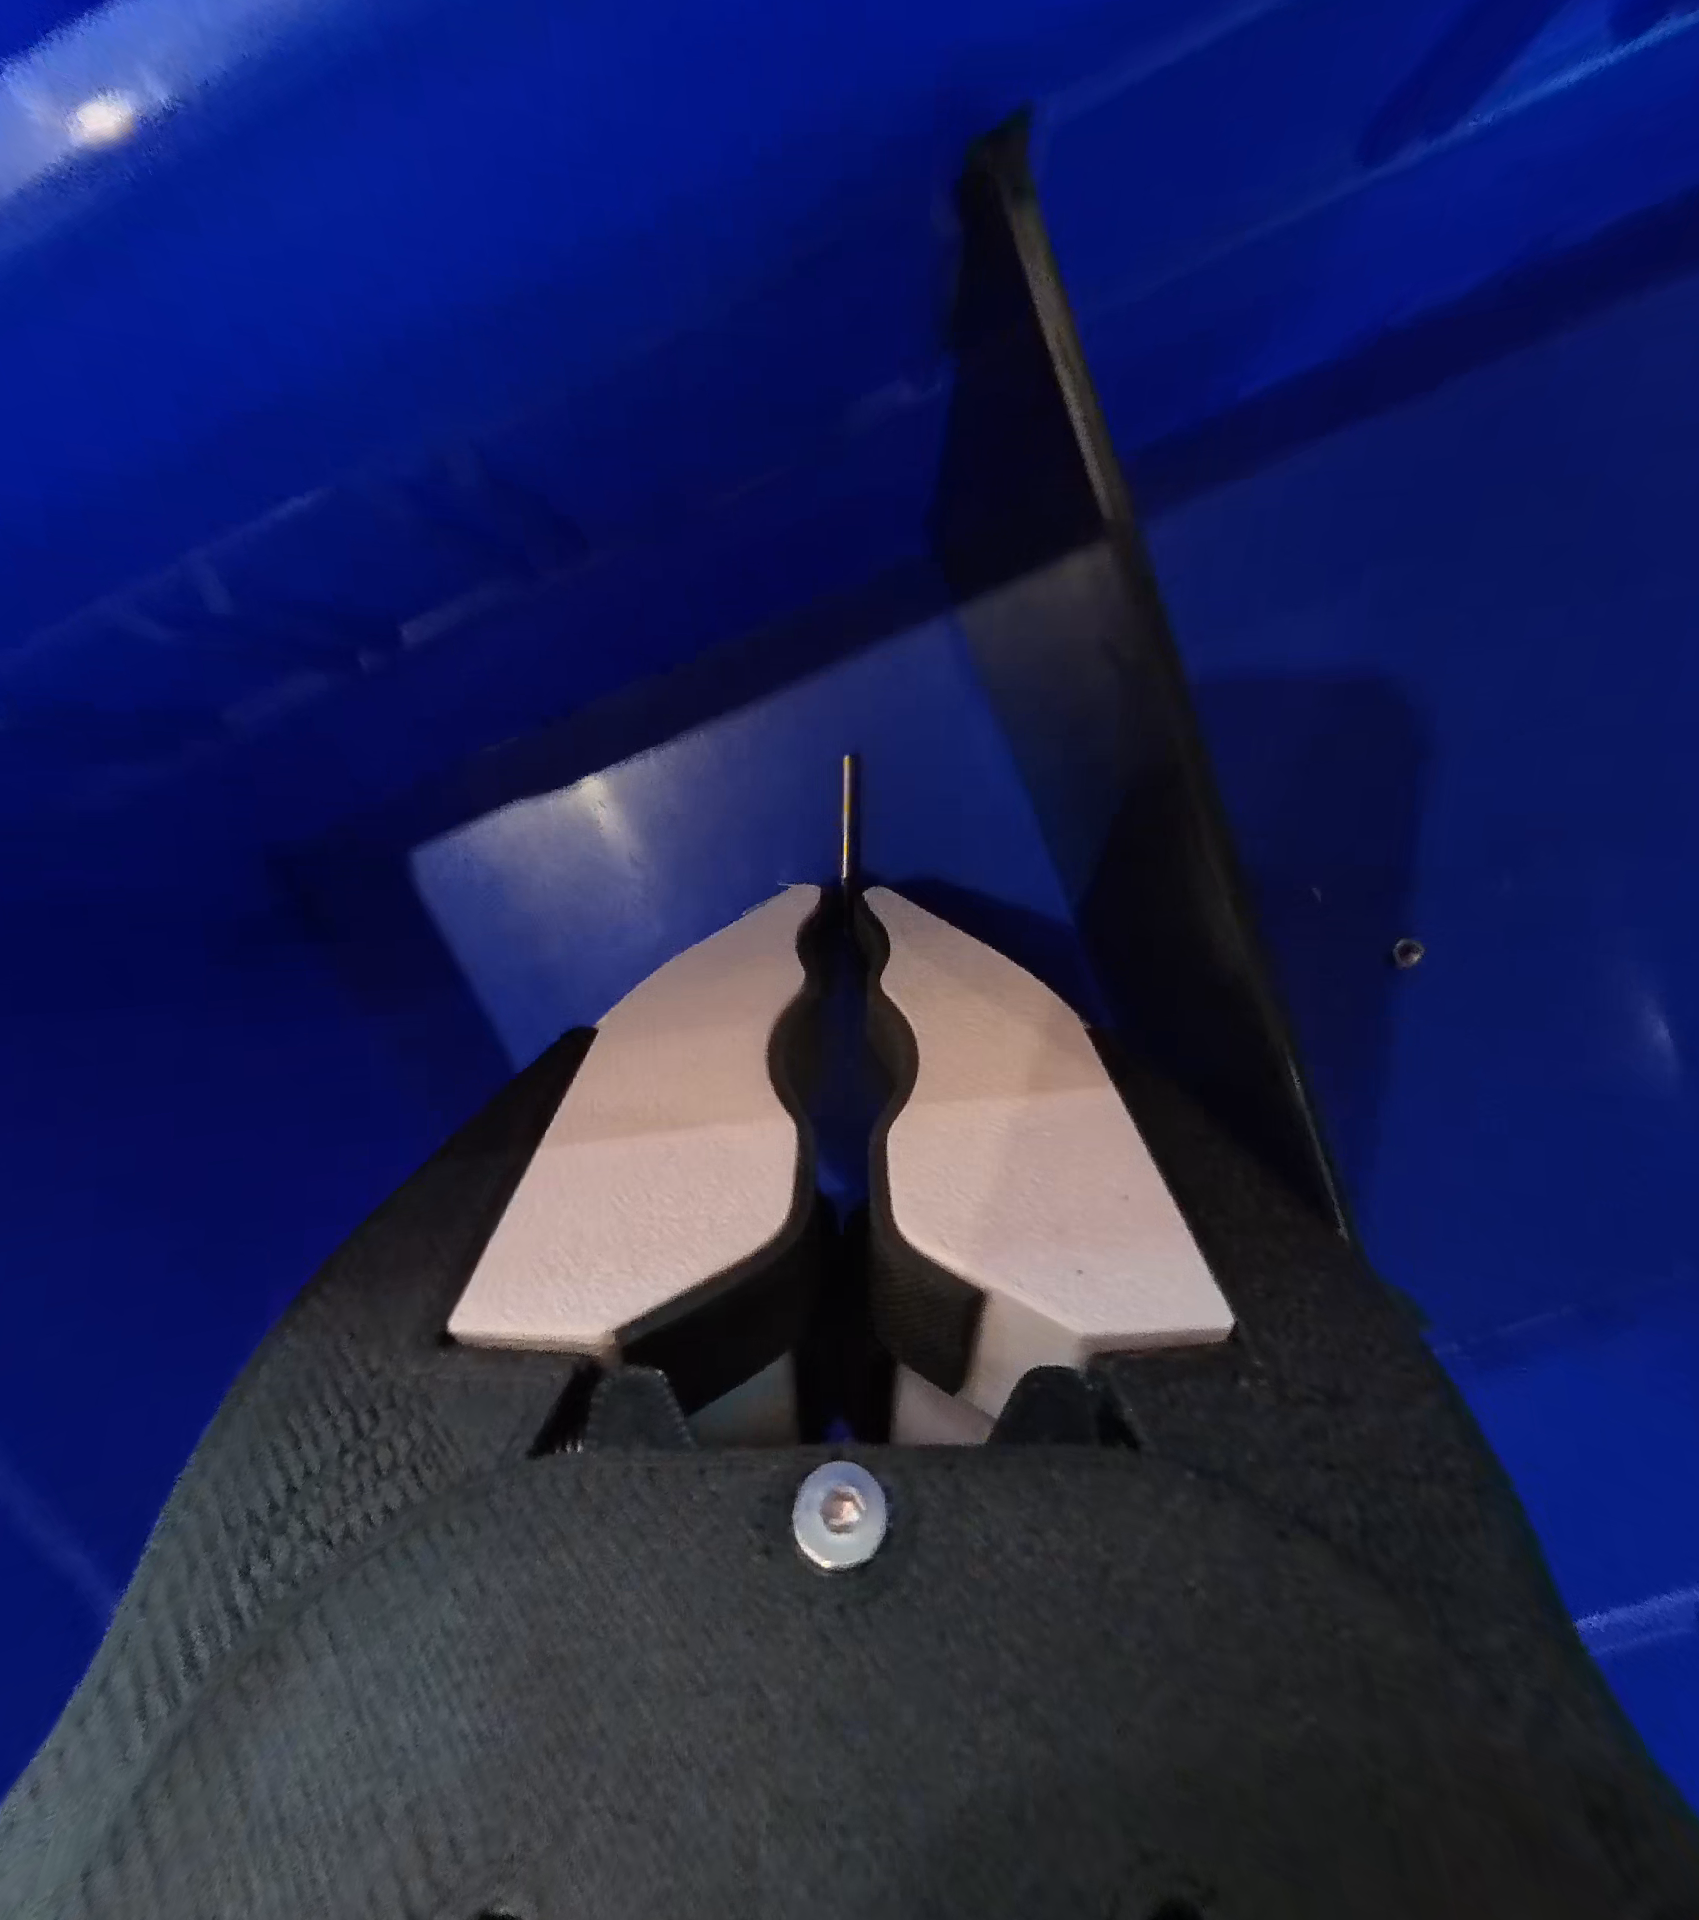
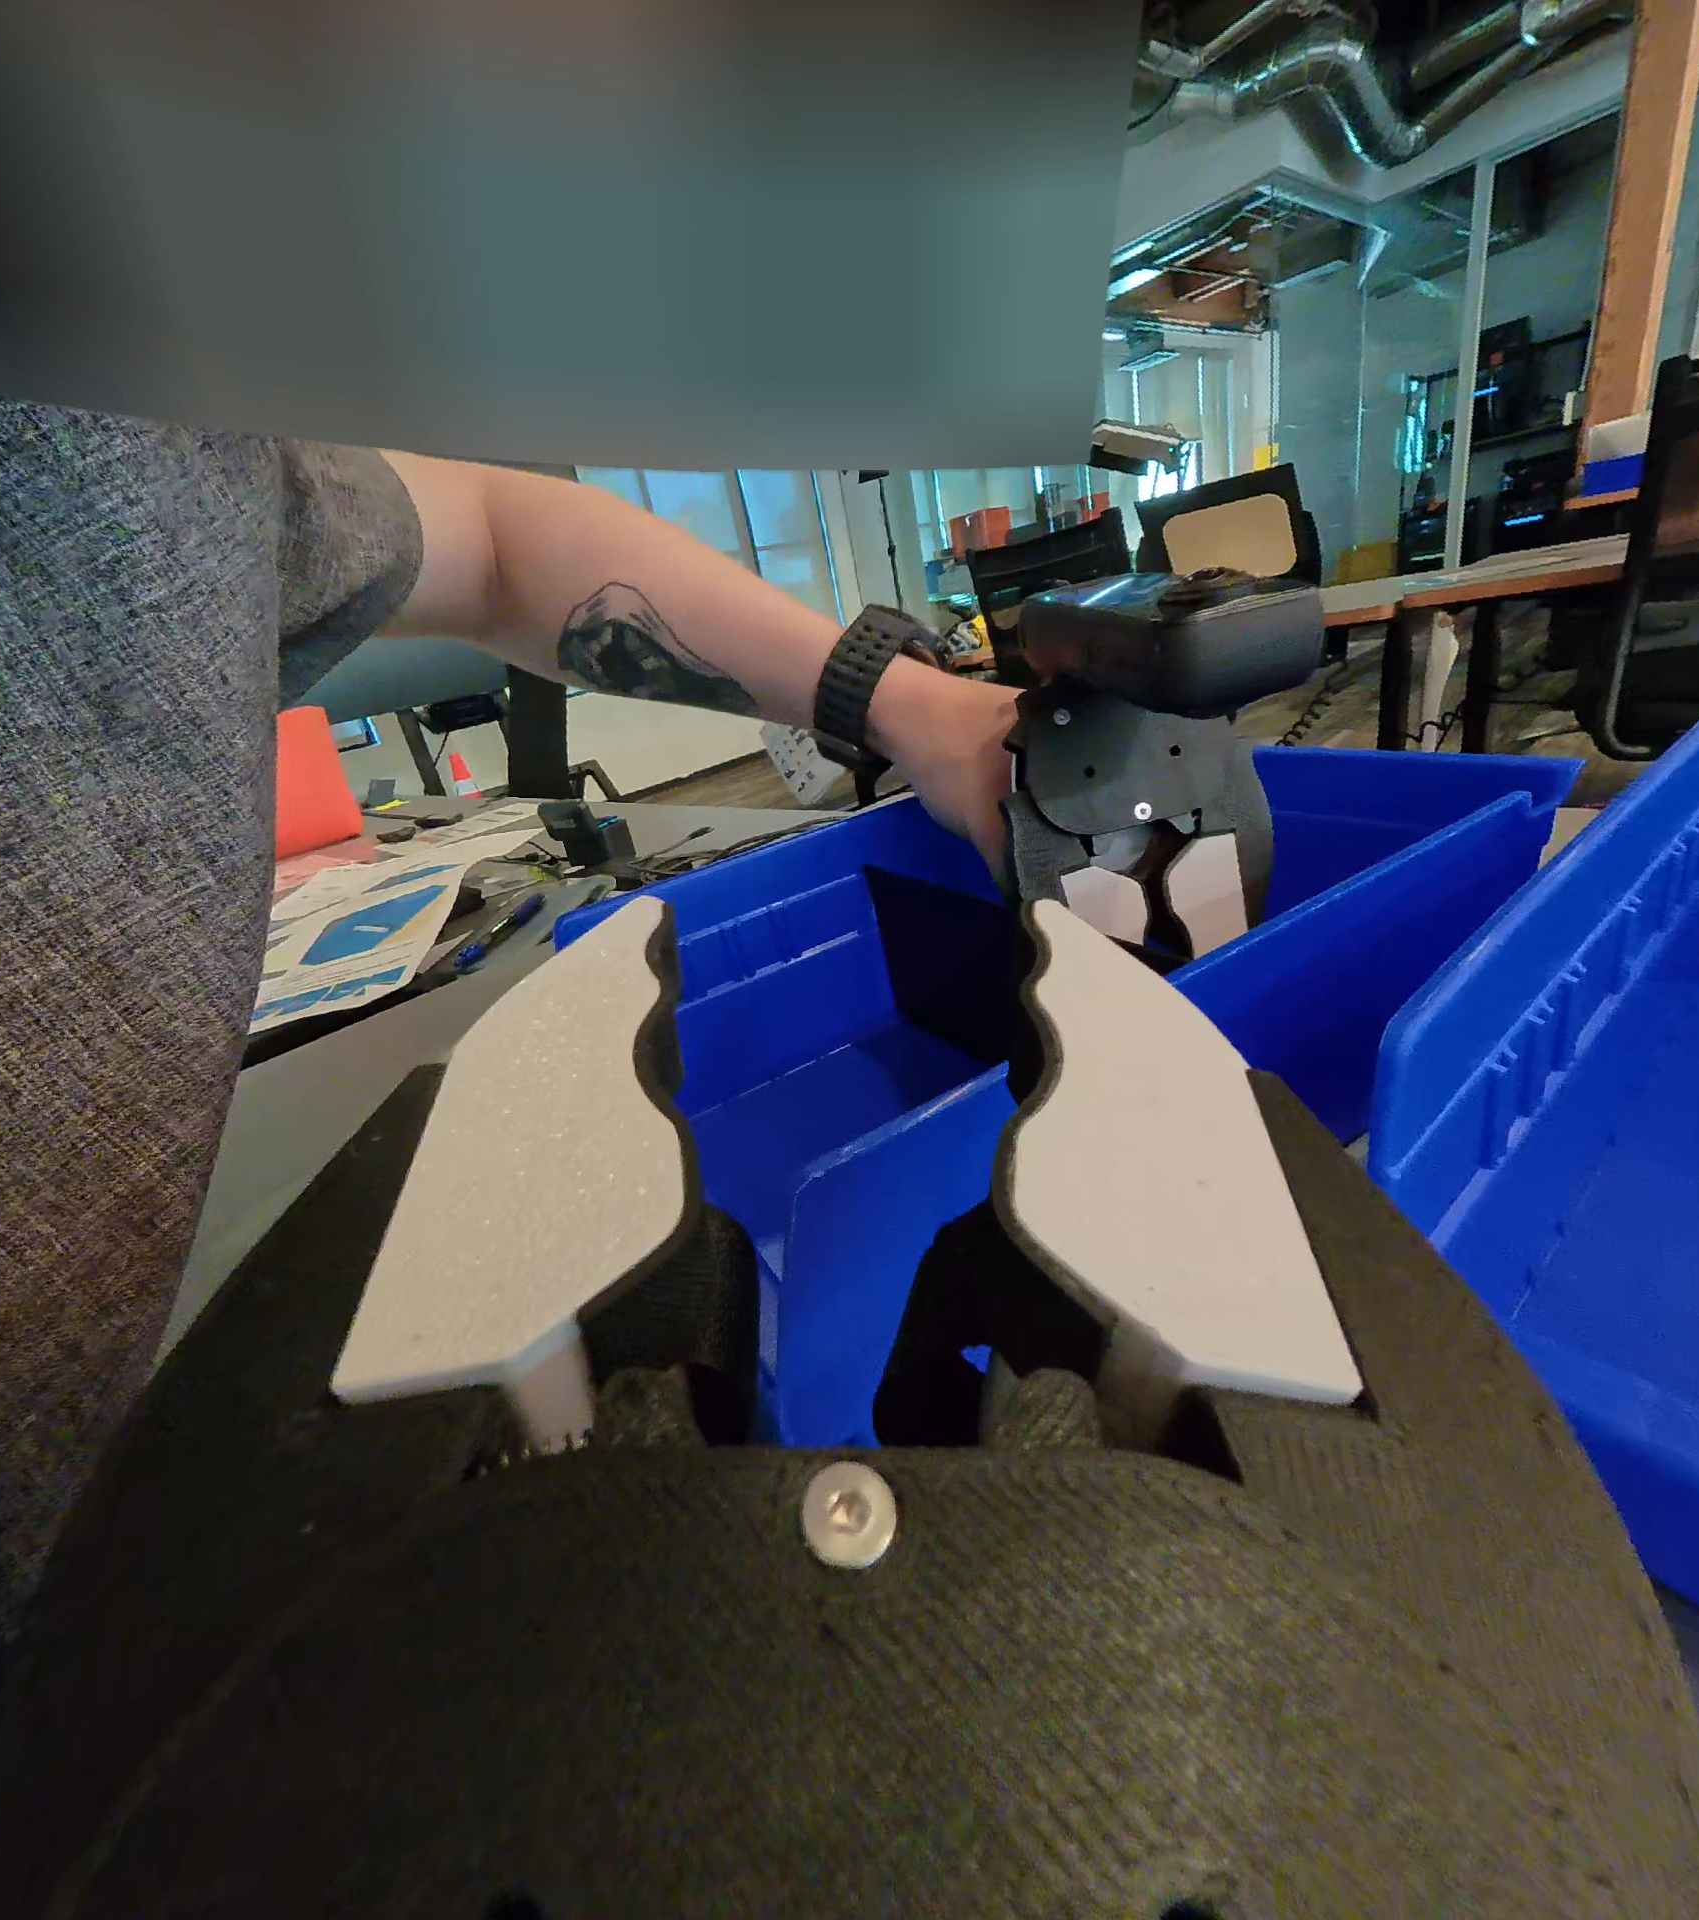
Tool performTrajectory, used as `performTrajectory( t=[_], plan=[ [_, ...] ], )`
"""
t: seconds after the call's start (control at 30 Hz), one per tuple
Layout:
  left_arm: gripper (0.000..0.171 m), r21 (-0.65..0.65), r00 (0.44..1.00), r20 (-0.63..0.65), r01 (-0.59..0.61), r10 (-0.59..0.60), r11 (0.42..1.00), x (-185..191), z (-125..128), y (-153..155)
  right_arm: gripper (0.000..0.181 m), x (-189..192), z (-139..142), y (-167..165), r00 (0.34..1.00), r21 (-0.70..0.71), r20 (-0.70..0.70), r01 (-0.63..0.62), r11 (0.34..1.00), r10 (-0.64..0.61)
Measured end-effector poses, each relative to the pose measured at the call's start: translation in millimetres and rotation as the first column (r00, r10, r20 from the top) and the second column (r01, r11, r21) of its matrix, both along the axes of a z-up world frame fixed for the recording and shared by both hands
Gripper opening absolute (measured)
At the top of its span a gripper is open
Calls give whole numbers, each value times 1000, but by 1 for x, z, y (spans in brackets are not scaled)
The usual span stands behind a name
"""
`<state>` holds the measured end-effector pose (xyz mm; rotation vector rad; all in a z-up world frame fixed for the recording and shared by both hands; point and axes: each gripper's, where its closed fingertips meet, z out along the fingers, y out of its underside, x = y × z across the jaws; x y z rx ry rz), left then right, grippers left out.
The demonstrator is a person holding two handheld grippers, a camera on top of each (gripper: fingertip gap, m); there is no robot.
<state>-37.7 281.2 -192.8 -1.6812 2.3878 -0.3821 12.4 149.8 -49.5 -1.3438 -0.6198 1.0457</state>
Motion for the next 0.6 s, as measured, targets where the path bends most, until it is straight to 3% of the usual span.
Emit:
performTrajectory(
  t=[0.6],
  plan=[
    [3,-18,998,-22,-63,63,998,-3,5,11,62,-1,-2,1,1000,4,9,6,1000,-6]
  ],
)
